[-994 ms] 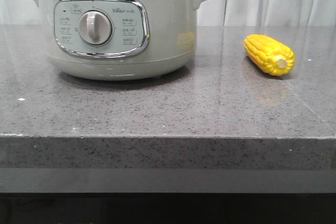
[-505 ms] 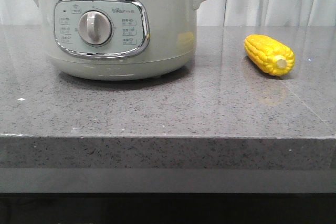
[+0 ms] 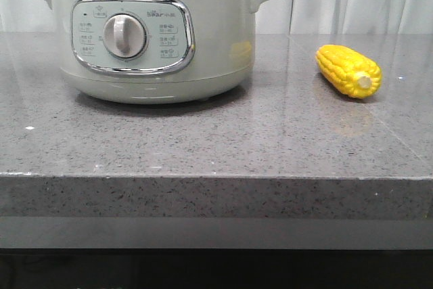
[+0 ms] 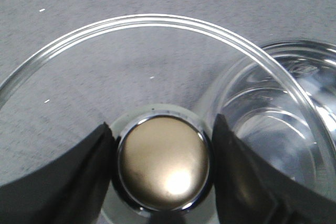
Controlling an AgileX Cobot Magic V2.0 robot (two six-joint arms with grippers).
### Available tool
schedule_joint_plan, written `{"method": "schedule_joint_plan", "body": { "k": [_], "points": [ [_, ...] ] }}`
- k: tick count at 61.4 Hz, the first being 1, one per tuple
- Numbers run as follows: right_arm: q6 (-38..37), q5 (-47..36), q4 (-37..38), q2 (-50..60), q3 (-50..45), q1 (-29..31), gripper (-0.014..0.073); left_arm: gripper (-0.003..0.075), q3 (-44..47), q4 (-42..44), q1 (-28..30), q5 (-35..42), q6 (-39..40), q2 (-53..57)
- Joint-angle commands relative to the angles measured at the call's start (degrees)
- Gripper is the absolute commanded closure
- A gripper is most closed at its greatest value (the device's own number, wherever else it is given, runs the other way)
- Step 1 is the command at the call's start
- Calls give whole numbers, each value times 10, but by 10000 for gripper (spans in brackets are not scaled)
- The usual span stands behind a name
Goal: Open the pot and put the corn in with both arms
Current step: 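Lift the glass lid off the pot with the left gripper, then lower the right gripper over the yellow corn cob and close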
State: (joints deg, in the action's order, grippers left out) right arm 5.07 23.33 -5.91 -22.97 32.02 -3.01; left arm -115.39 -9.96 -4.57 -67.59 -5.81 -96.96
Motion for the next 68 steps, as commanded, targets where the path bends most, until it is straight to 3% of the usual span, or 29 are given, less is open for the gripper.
{"method": "schedule_joint_plan", "body": {
  "k": [1, 21, 36, 47, 68],
  "points": [
    [3, -43, 1, -9, 19, 4, 65, 356, -24, -41, 16, 37, -3, 44],
    [3, -43, 1, -9, 19, 4, 65, 356, 42, -41, 19, 42, -15, 105],
    [3, -43, 1, -9, 19, 4, 65, 356, 211, -22, 21, 139, -15, 212],
    [3, -45, 1, -14, 19, 4, 65, 356, 315, -22, 22, 144, -15, 287],
    [3, -86, -35, -154, 27, 4, 65, 356, 477, -11, 22, 181, -15, 451]
  ]
}}
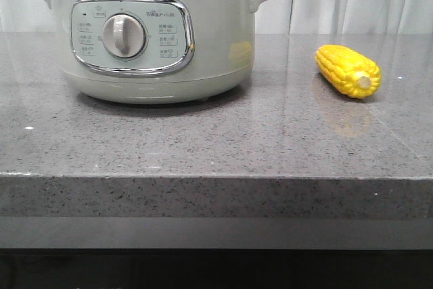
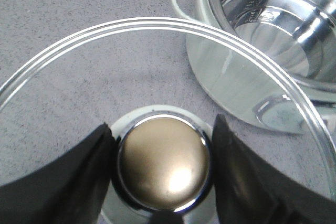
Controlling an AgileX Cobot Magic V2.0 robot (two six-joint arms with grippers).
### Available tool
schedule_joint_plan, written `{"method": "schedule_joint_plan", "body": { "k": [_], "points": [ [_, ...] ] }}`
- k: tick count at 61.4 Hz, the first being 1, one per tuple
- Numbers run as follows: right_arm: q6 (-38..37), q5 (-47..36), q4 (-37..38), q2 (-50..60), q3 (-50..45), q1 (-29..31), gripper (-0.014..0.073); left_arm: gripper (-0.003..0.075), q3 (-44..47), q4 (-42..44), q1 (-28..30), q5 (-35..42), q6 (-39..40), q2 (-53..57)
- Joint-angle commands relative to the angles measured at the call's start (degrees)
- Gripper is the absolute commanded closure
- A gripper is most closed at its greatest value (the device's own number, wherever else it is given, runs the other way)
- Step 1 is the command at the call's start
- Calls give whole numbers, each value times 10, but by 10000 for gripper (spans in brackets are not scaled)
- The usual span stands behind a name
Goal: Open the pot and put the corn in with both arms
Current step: 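Lower the right gripper over the yellow corn cob and close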
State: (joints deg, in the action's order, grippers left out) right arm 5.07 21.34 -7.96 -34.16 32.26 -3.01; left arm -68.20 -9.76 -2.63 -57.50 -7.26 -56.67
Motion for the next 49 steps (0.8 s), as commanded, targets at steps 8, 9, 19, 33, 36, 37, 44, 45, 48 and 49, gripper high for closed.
{"method": "schedule_joint_plan", "body": {
  "k": [8, 9, 19, 33, 36, 37, 44, 45, 48, 49],
  "points": [
    [3, -64, -27, -112, 54, 4, 65, 356, 38, -14, 2, 72, -1, 86],
    [3, -64, -29, -127, 58, 4, 65, 356, 40, -14, 2, 70, -1, 89],
    [3, -41, -42, -246, 131, 4, 65, 356, 67, -15, 2, 66, -1, 117],
    [3, 28, -70, -401, 260, 0, 65, 356, 71, -15, 2, 66, -1, 122],
    [3, 43, -71, -427, 284, -4, 65, 356, 71, -15, 2, 67, -1, 122],
    [3, 47, -71, -435, 292, -7, 65, 356, 71, -15, 2, 67, -1, 122],
    [3, 69, -72, -497, 351, -23, 62, 357, 71, -15, 2, 67, -1, 122],
    [3, 71, -72, -503, 357, -26, 62, 359, 71, -15, 2, 67, -1, 122],
    [3, 73, -73, -521, 373, -35, 62, 374, 71, -15, 2, 67, -1, 122],
    [3, 75, -73, -529, 378, -37, 62, 381, 71, -15, 2, 67, -1, 122]
  ]
}}
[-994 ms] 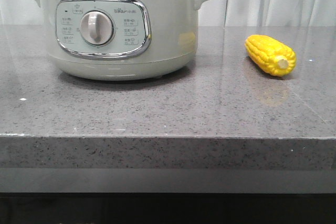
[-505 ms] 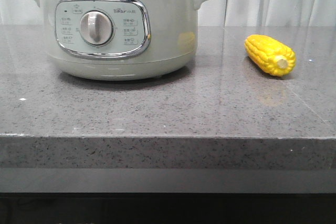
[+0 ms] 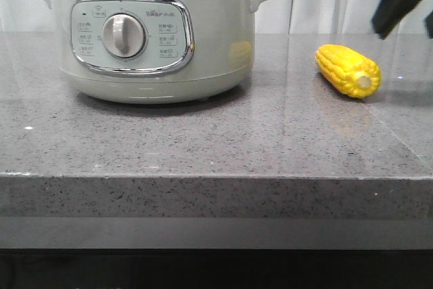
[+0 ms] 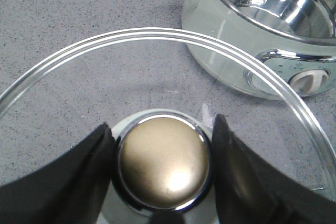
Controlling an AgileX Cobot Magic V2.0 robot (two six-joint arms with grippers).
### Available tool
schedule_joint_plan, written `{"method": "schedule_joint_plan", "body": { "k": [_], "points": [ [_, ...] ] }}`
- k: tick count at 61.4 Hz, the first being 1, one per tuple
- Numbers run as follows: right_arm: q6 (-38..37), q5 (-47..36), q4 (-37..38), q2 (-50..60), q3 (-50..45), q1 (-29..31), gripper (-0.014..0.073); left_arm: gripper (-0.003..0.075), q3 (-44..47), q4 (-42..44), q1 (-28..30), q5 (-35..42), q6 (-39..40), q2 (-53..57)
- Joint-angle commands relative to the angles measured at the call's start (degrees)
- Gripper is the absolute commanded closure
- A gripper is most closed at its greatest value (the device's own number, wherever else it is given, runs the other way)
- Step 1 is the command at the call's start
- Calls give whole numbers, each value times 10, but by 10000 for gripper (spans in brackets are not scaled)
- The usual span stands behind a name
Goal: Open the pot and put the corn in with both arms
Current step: 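Lower the right gripper over the yellow corn cob and close, then lift the corn cob with the right gripper toward the pot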
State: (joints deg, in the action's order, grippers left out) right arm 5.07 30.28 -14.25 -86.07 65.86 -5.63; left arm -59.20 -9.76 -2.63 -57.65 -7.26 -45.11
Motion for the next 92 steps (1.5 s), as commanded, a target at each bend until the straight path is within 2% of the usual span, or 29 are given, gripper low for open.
{"method": "schedule_joint_plan", "body": {
  "k": [1, 13, 22, 40, 51, 68, 73, 76, 87, 92],
  "points": [
    [3, -13, -10, -15, 50, -15, 62, 394, -19, -15, 2, 68, -1, 7],
    [3, -4, -10, -61, 93, -36, 62, 545, -19, -15, 2, 68, -1, 7],
    [3, -5, -10, -67, 97, -37, 62, 608, -19, -15, 2, 68, -1, 7],
    [3, -12, -10, -86, 97, -36, 57, 608, -19, -15, 2, 68, -1, 7],
    [3, -14, -10, -93, 97, -37, -31, 605, -19, -15, 2, 67, -1, 7],
    [3, -21, -10, -100, 97, -38, -29, 603, -19, -15, 2, 67, -1, 7],
    [3, -21, -10, -103, 97, -38, 8, 603, -19, -15, 2, 67, -1, 7],
    [3, -21, -10, -105, 97, -38, 60, 603, -19, -15, 2, 67, -1, 7],
    [3, -22, -10, -106, 97, -38, 314, 603, -19, -15, 2, 67, -1, 7],
    [3, -22, -10, -106, 97, -38, 398, 603, -19, -15, 2, 67, -1, 7]
  ]
}}
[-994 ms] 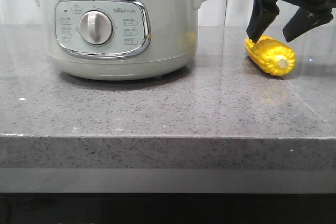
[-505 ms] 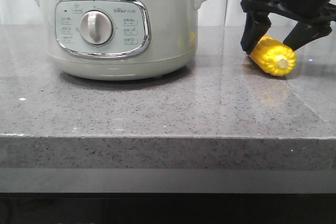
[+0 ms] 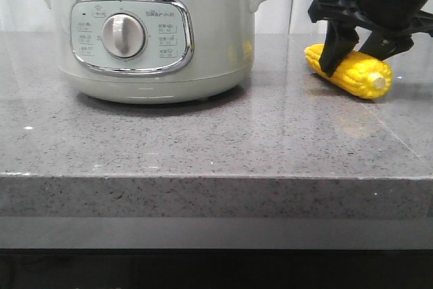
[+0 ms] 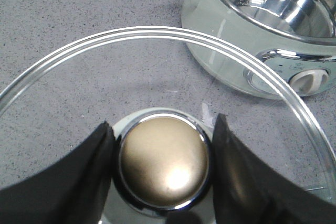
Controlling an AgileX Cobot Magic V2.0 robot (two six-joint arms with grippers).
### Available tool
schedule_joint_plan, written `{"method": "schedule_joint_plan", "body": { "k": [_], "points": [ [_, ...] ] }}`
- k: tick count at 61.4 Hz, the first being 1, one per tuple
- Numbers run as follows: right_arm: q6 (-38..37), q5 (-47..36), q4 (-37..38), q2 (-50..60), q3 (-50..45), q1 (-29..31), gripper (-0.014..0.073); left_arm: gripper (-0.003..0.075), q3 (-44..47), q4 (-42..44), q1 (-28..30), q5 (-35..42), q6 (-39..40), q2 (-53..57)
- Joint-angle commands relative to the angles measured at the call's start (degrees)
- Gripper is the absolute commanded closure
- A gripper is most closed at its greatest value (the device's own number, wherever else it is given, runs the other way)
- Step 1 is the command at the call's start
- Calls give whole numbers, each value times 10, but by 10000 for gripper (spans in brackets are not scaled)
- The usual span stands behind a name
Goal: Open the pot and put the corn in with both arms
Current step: 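Lift the corn cob with the right gripper toward the pot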
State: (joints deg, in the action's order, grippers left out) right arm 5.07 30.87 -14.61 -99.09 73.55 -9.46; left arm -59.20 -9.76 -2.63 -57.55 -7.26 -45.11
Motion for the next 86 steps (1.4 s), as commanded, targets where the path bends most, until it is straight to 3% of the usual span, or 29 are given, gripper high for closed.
{"method": "schedule_joint_plan", "body": {
  "k": [1, 6, 37, 56, 67, 86],
  "points": [
    [3, -28, -6, 25, 20, 0, 410, 603, -19, -15, 2, 66, -1, 7],
    [3, -25, -6, 27, 25, 0, 445, 603, -19, -15, 2, 66, -1, 7],
    [5, 35, 3, 86, 146, -3, 444, 603, -19, -15, 2, 66, -1, 7],
    [18, 44, 3, 85, 226, -69, 444, 603, -19, -15, 2, 66, -1, 7],
    [18, 7, 2, 77, 240, -123, 444, 603, -19, -15, 2, 66, -1, 7],
    [18, 29, 2, -27, 348, -194, 442, 603, -19, -15, 2, 66, -1, 7]
  ]
}}
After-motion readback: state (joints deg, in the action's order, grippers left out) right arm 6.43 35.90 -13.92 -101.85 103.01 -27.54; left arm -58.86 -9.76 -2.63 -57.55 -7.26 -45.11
